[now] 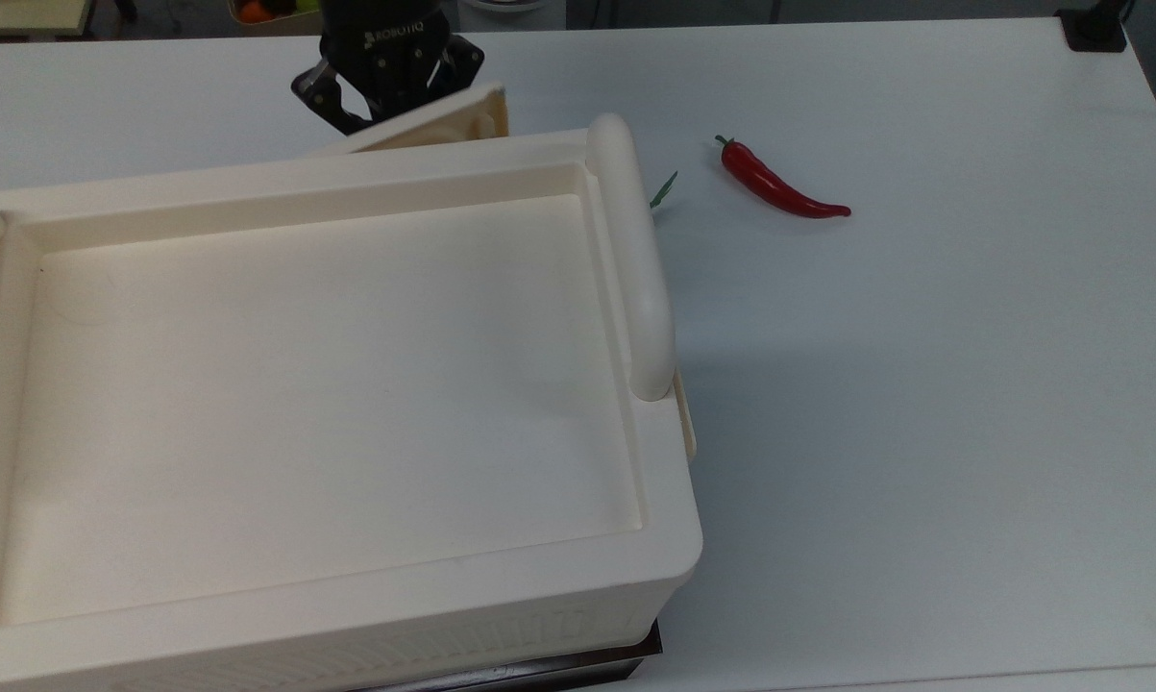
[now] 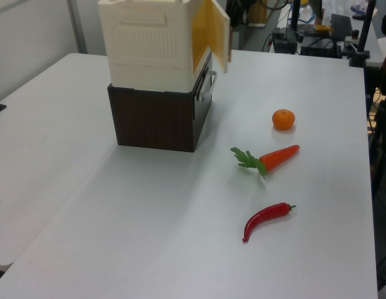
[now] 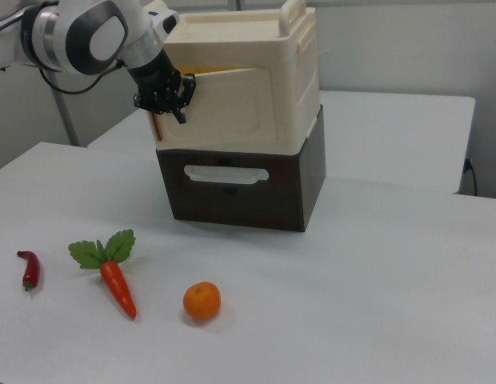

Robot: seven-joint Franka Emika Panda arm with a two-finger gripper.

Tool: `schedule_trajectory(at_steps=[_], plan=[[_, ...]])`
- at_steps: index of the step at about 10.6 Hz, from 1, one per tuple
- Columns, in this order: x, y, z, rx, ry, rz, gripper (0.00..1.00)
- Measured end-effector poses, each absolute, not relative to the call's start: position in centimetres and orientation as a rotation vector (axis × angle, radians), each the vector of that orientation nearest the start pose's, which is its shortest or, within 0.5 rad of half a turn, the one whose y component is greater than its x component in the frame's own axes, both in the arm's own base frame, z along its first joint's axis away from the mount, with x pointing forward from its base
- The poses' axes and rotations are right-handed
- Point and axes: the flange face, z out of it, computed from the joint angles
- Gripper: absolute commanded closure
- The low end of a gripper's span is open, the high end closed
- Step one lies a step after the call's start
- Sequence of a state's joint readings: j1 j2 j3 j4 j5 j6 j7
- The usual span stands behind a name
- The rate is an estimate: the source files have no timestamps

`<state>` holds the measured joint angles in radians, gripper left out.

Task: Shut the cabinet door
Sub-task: 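Press the door flat against the cabinet frame with the gripper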

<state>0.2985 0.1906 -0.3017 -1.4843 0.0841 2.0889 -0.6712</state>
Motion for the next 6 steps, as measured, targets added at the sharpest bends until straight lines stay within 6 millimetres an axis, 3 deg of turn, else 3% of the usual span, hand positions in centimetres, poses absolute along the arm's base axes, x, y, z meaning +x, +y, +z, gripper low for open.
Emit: schedule_trajectory(at_steps=[6], plan=[[68.3,5.9,58.4,-3.037,-0.753,-0.859,0.99]])
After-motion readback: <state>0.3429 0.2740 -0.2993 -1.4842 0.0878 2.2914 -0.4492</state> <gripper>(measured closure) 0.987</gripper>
